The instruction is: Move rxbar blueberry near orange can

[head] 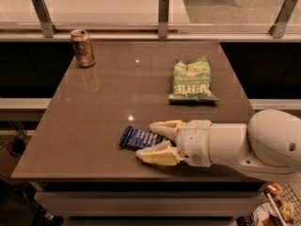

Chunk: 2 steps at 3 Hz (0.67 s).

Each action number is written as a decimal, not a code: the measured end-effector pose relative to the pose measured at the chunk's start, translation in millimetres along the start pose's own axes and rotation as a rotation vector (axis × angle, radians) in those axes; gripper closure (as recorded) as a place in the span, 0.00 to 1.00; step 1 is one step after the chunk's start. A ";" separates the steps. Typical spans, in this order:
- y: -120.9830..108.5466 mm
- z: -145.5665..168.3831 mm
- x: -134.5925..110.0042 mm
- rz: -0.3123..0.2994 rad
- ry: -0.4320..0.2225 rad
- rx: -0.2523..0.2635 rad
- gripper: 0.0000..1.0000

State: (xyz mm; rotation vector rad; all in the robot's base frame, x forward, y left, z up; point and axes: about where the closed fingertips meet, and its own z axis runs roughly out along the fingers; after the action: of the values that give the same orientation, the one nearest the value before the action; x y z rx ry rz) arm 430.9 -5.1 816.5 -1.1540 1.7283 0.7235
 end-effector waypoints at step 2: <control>2.7 1.0 -3.8 -0.010 0.003 -0.002 1.00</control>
Offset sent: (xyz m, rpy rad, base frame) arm -0.0007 0.0015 0.0013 -0.0025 -0.0030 0.0026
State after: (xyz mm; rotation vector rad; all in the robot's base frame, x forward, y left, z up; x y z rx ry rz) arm 429.3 -1.7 819.5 -1.1647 1.7230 0.7178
